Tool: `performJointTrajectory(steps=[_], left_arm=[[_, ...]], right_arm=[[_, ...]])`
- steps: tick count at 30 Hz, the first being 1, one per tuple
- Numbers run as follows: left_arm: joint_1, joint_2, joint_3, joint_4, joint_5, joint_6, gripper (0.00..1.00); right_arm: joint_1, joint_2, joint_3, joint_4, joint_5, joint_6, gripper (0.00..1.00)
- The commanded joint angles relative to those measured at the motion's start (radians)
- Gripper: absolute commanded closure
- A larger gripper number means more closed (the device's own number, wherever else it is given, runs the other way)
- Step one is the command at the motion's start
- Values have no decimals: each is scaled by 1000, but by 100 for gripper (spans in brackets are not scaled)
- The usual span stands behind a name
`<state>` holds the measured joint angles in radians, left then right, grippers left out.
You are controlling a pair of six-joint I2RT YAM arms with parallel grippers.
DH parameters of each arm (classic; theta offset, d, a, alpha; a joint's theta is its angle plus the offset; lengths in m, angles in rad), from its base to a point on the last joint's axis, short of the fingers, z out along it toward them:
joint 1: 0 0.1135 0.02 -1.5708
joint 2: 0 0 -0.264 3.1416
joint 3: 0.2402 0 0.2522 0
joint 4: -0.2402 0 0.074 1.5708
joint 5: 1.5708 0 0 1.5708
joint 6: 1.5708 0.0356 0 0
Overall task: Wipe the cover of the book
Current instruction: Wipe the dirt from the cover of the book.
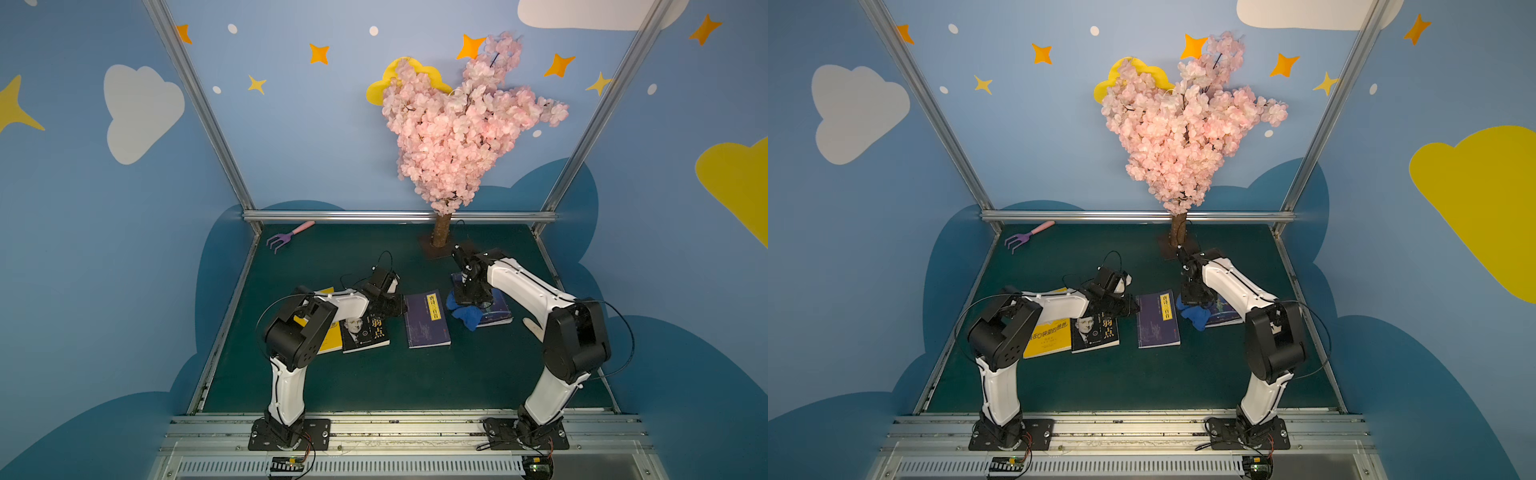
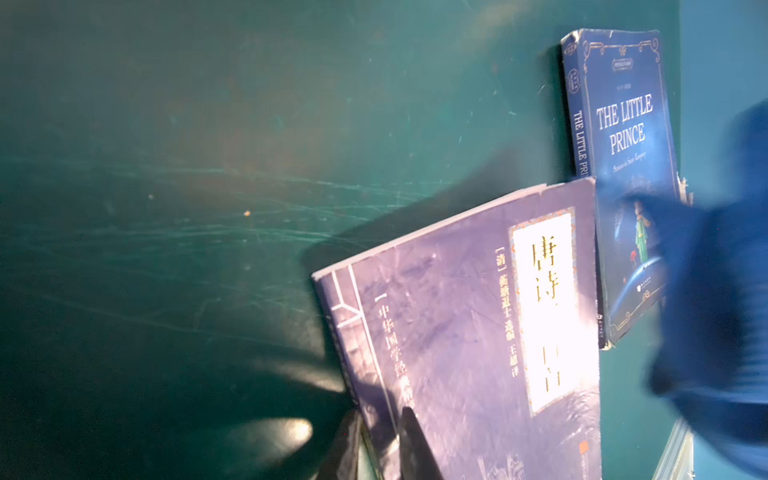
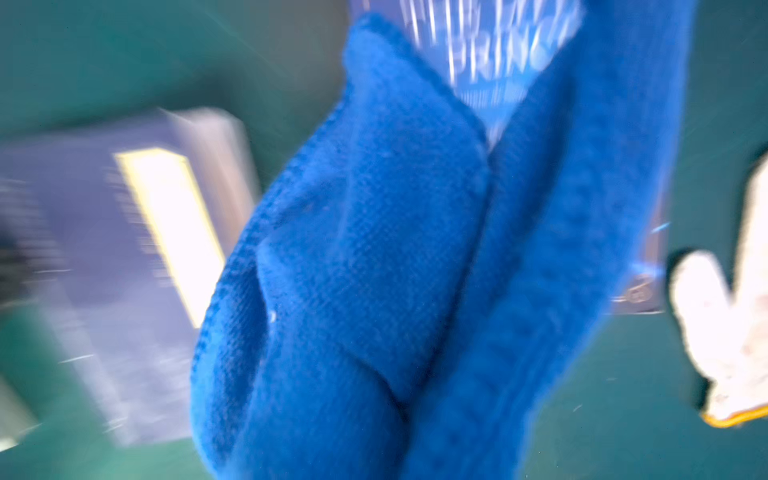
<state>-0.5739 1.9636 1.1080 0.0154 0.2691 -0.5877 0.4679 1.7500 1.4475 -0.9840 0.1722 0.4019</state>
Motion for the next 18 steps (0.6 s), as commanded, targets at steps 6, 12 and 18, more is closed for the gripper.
performJointTrajectory(steps=[6, 12, 18], left_arm=[[0, 37, -9, -60, 5, 5, 79], [1, 27, -11, -65, -11, 14, 79], [0, 33, -5, -71, -11, 14, 79]], right_arm=[[101, -45, 74, -15, -149, 11, 100], [100, 77, 16, 72, -225, 38, 100], [108, 299, 14, 118, -279, 47, 100]])
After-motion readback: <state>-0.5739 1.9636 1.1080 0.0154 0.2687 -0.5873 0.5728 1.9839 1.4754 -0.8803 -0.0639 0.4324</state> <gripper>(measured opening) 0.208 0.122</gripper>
